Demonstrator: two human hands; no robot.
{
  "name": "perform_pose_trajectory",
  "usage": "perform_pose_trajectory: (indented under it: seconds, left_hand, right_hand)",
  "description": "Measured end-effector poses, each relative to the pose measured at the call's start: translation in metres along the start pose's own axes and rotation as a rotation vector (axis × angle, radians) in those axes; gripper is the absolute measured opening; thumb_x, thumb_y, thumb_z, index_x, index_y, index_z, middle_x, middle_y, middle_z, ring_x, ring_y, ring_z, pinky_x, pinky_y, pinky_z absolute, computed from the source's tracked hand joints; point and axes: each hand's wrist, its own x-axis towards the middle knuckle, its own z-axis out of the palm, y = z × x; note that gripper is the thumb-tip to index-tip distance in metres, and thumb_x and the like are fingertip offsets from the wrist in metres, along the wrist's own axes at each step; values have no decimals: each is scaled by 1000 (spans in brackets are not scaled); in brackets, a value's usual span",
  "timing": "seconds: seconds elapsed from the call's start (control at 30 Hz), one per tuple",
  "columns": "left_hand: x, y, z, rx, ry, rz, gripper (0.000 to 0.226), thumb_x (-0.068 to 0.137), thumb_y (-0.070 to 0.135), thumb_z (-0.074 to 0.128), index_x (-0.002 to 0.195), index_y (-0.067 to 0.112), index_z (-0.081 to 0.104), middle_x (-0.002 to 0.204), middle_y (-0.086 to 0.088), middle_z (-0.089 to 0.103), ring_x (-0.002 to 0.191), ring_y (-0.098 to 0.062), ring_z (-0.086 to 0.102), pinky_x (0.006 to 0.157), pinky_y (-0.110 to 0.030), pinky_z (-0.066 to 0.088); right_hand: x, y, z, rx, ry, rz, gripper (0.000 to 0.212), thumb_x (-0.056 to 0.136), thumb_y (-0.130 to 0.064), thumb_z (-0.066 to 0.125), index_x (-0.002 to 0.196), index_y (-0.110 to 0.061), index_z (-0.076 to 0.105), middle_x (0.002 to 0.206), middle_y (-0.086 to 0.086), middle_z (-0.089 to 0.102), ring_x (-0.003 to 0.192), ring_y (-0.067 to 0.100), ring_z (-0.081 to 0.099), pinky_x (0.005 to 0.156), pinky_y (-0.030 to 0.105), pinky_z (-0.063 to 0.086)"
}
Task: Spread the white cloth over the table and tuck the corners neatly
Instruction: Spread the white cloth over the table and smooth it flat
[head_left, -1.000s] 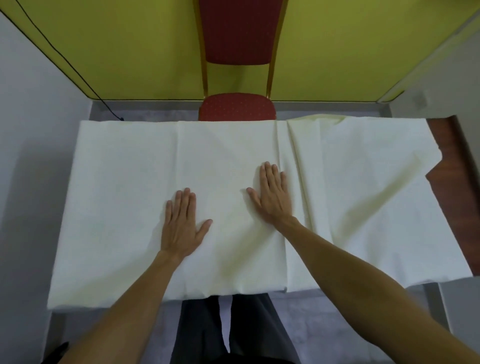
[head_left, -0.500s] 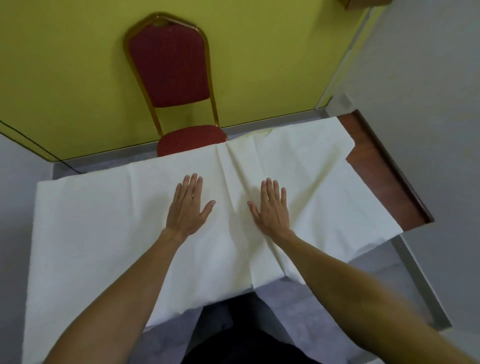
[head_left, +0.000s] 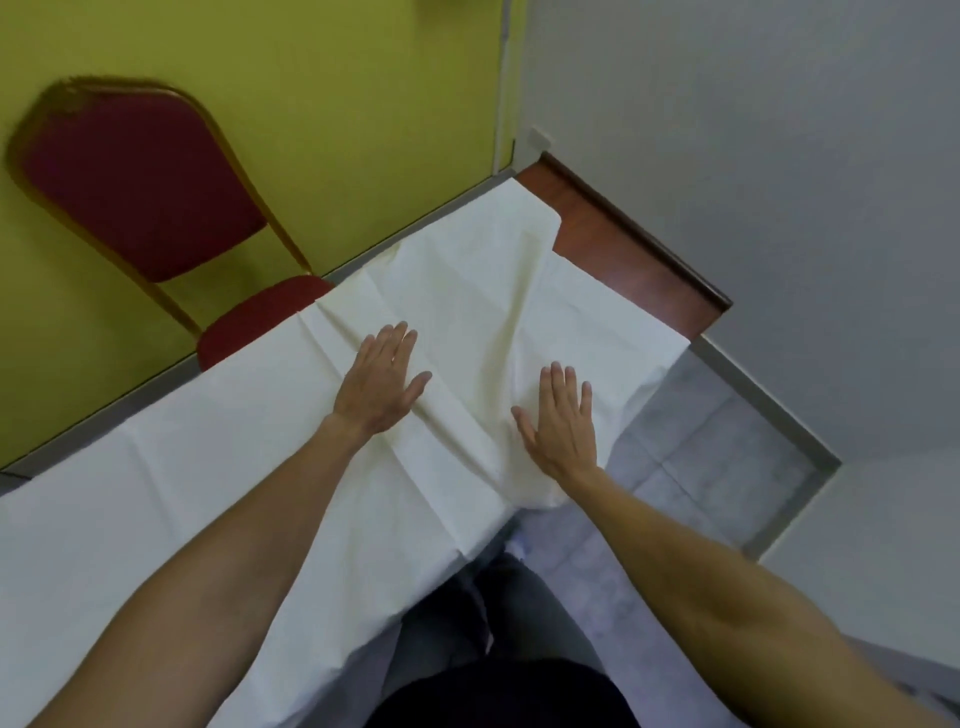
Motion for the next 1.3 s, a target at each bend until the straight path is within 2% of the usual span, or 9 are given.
perform_pose_trajectory:
  seconds: [0.17,0.4,0.57,0.73,0.83,0.97,1.1,1.2,1.3]
  left_hand:
    - [53,21,2,62,-52,87,70,97,52,29,146,2,36,152,-18,38,141,-35,36,115,-50,29]
    - [153,42,18,88,-75,9,55,100,29,44,149,7,32,156,-16,31,144,-34,30,116,-51,25]
    - [212,37,37,66,-149,-101,66,98,53,40,153,17,27,160,-12,23,147,-33,22,118,-52,17]
    - [228,12,66,152,-302,-55,78,91,72,21,155,28,15,163,-10,12,149,-35,11,118,-58,14]
    - [226,7,82,166,-194,-27,70,95,66,24,151,25,27,159,-12,24,146,-38,20,116,-59,18]
    - [229,2,94,120,3,30,50,99,53,36,137,22,46,143,-13,41,133,-38,35,116,-56,19]
    - [238,-4,95,142,103,117,32,101,40,39,120,20,53,121,-11,49,112,-37,44,111,-51,25]
    - [244,-4,89,150,111,136,25,101,38,39,110,20,54,106,-8,50,95,-32,43,95,-43,35]
    - [245,-3,80,178,99,153,21,101,37,38,105,21,51,98,-7,48,86,-28,42,85,-41,36]
  right_hand:
    - [17,41,-12,34,2,81,81,99,-61,19,156,-3,18,164,16,17,153,34,10,124,54,5]
    - [63,103,-5,44,-79,32,92,93,-72,28,156,-6,17,165,18,14,153,37,8,123,55,5]
    - [83,133,12,8,-72,-78,92,90,-80,30,156,-16,26,164,19,15,152,38,14,122,59,10]
    - [82,144,32,82,172,-149,74,95,-66,43,153,-19,39,162,16,26,151,35,21,120,57,18]
    - [84,145,36,82,309,-187,60,95,-57,54,143,-21,54,154,16,42,143,36,38,112,56,31]
    - [87,141,29,121,345,-158,42,94,-50,59,126,-24,68,126,3,62,111,28,57,92,44,39]
    - [86,135,20,170,230,-93,29,94,-49,53,106,-27,67,104,-2,54,91,24,50,78,40,36]
    - [90,134,17,135,204,-89,25,93,-45,52,100,-24,64,98,0,51,84,24,46,73,40,35]
    - [92,132,13,91,209,-92,19,94,-37,54,97,-21,63,93,2,49,78,24,44,70,38,32]
